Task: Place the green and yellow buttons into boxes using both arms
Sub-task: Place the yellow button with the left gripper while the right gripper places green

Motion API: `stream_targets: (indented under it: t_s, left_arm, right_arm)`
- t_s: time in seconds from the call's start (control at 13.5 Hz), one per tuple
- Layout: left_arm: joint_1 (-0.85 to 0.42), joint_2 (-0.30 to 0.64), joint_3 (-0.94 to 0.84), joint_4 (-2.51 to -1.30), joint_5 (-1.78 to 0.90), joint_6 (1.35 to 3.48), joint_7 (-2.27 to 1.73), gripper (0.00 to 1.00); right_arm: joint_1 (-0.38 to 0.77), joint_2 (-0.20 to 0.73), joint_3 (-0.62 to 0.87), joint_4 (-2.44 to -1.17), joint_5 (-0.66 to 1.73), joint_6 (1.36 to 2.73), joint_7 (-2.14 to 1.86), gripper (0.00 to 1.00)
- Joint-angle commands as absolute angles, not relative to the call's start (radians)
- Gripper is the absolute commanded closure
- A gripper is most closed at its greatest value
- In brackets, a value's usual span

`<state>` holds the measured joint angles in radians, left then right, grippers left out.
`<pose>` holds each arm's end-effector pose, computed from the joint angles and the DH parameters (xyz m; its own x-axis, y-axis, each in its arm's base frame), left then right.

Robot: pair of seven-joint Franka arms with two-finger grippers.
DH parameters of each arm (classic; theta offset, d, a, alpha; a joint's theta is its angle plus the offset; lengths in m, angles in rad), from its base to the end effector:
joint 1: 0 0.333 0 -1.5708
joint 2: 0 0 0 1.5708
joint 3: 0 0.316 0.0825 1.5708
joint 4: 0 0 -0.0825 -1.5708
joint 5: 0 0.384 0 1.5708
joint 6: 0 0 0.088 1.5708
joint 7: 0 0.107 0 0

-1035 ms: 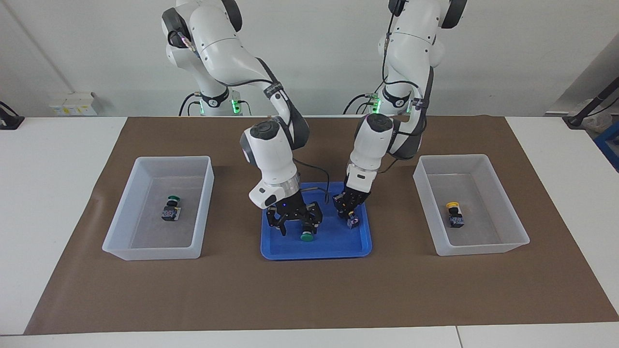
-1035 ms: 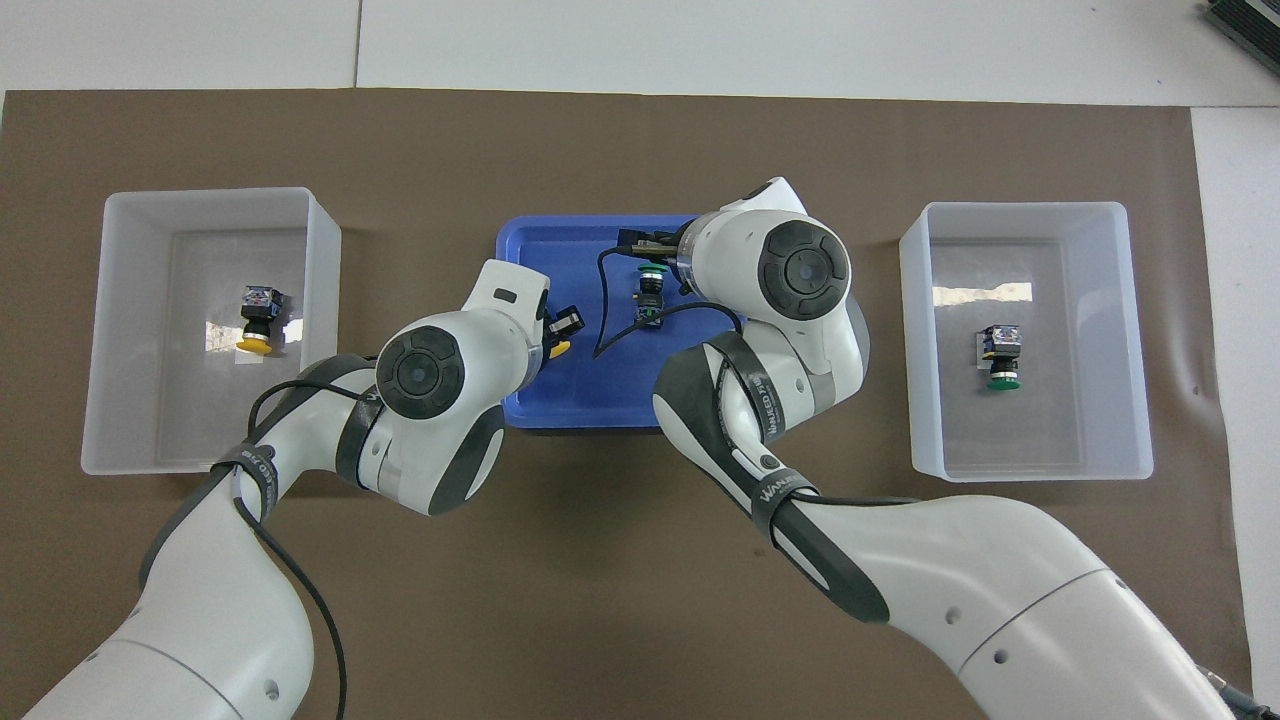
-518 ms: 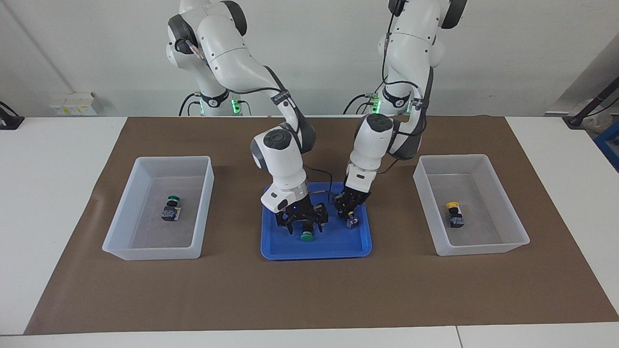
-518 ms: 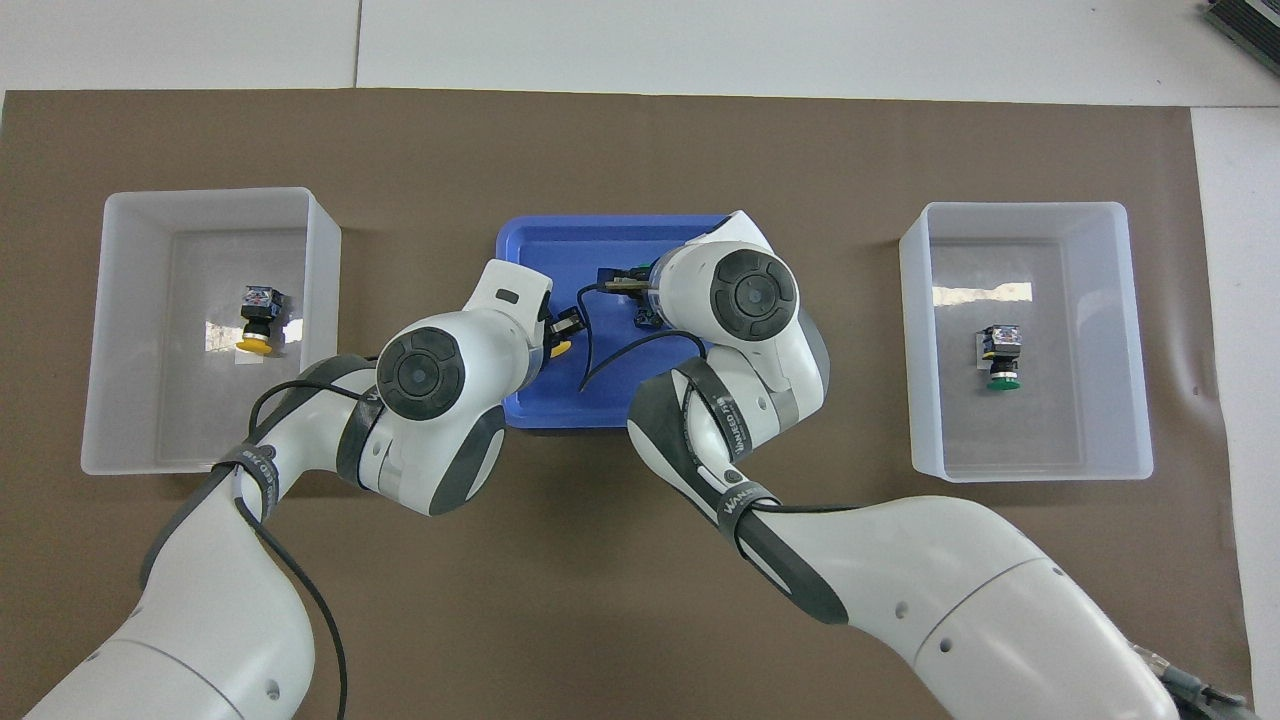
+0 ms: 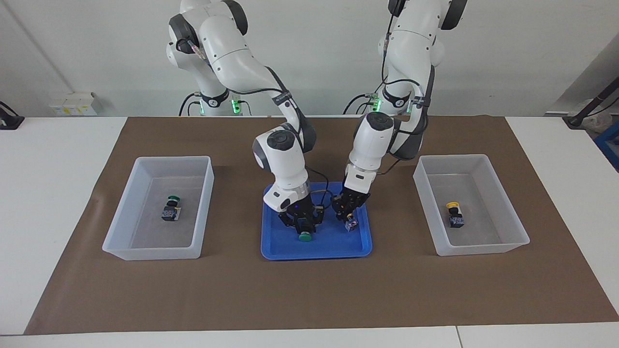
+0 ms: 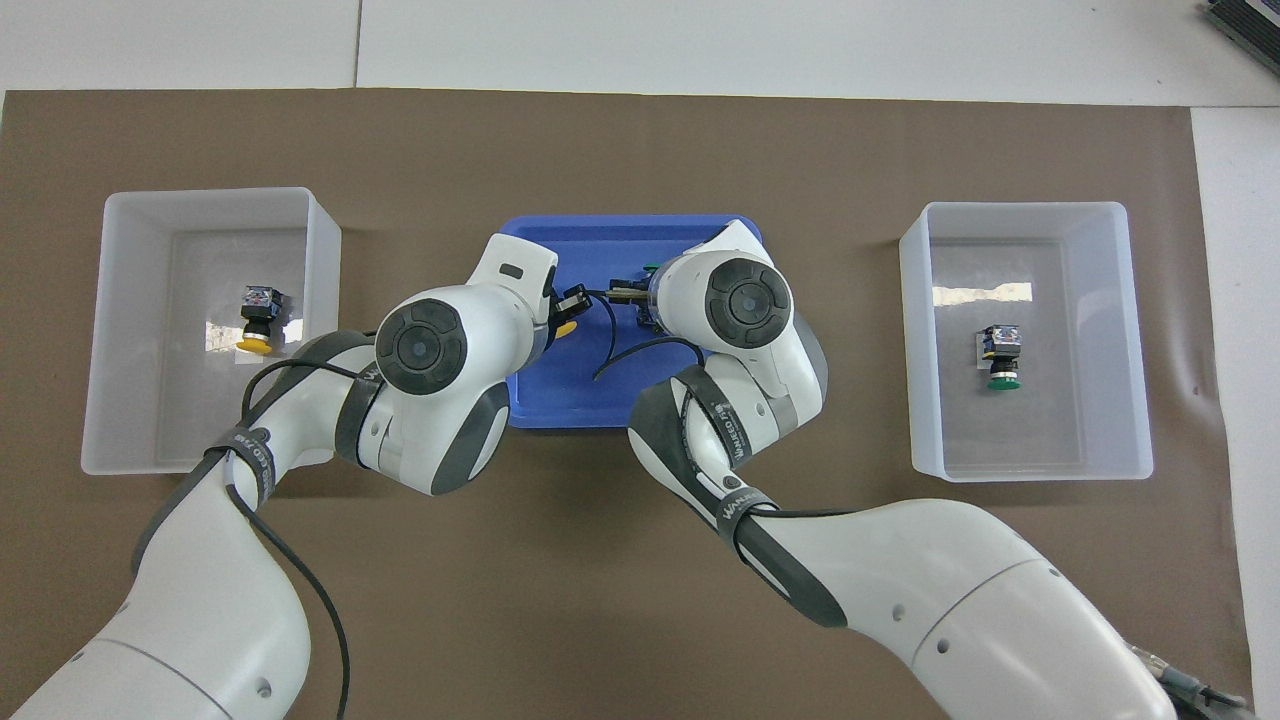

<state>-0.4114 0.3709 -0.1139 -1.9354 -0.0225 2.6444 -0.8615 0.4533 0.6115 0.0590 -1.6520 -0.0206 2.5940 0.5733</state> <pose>0.5651 -0.3212 0.3308 0.9091 0.3791 0.1726 0.3209 -0.9016 0.2900 0.6262 0.3455 0.2906 0.9608 -0.0852 0.2637 -0.0344 -0.9808 -0.1917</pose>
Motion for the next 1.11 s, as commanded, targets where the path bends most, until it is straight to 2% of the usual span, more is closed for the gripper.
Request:
stream_targets:
  t_s: [0.0,0.15,0.37,0.52,0.89,1.04]
  left_arm:
    - [-0.379,0.37,-0.115,-1.832,-0.023,2.513,-0.85,1.0]
    - [-0.321,0.351,-0.123,-1.781,-0.02,2.418,-0.842,1.0]
    - [-0.217,0.336,-0.127,-1.625,-0.024,2.165,-0.697,1.0]
    - [-0.143,0.336,-0.121,-1.557,-0.066,2.068,-0.533,1.0]
    - [0.02,0.325,-0.114,-1.568,-0.09,2.033,-0.133,1.0]
    - [0.067,0.304,-0.11,-1.616,-0.091,2.04,0.002,1.0]
  right_arm:
    - [0.451,0.604,0.066,-1.651,-0.035,2.583,0.584,1.0]
    - [0.44,0.572,0.066,-1.646,-0.034,2.565,0.586,1.0]
    - [0.379,0.47,0.066,-1.663,-0.032,2.504,0.575,1.0]
    - [0.345,0.407,0.066,-1.706,-0.032,2.491,0.574,1.0]
    - [0.206,0.192,0.066,-1.951,-0.031,2.482,0.461,1.0]
    - [0.117,0.16,0.067,-1.985,-0.017,2.442,0.32,1.0]
